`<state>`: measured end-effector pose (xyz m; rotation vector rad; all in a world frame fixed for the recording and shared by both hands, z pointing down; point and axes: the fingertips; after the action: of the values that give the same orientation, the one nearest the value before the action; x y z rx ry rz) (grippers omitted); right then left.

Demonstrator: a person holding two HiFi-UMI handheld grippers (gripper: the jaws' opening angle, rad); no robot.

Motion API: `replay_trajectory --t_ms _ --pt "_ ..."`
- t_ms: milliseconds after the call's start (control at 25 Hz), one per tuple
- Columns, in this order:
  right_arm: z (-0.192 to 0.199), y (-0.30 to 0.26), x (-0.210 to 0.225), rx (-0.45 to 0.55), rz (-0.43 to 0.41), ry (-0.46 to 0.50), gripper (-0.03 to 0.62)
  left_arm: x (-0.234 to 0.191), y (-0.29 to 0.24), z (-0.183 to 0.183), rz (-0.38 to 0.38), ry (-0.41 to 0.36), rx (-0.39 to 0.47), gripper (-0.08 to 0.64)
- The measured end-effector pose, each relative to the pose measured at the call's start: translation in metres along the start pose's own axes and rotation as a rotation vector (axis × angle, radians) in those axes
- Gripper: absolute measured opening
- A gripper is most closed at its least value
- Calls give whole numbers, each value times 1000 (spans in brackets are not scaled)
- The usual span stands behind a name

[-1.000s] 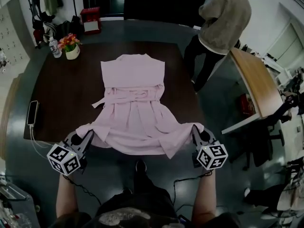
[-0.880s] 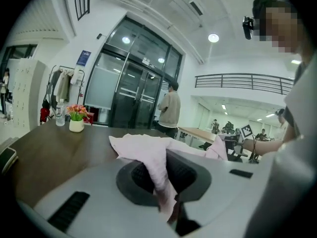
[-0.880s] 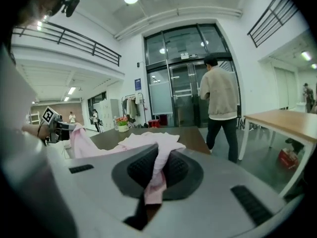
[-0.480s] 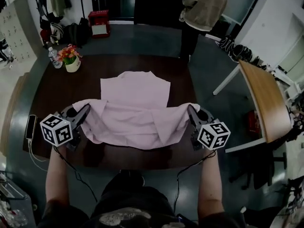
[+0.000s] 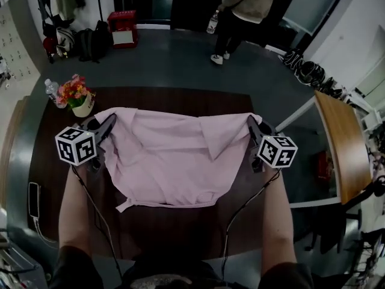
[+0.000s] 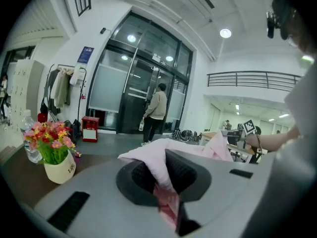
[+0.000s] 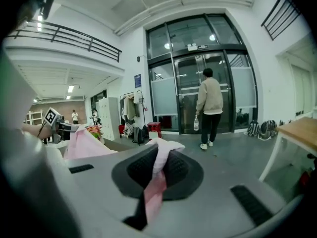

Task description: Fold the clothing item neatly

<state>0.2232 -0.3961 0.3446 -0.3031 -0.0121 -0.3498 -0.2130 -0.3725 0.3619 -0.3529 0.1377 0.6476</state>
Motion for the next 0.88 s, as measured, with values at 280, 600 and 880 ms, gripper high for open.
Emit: replay_trajectory --t_ms 280,600,880 --pt "40 -108 56 -94 66 -95 0 -85 -97 39 -44 33 -172 37" --pt "110 -161 83 -276 146 -42 0 -138 -143 89 -61 89 -318 38" --pt "139 -178 88 -363 210 -5 1 -155 -153 124 -57 150 -384 44"
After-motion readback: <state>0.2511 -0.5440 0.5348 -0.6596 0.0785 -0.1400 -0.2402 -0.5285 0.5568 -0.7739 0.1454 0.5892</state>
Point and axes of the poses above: the fingertips, and each gripper's own axes: y backward along the fingers, x to its right, z out of its underside, and after that the axes turned 3 degrees about z, right-handed
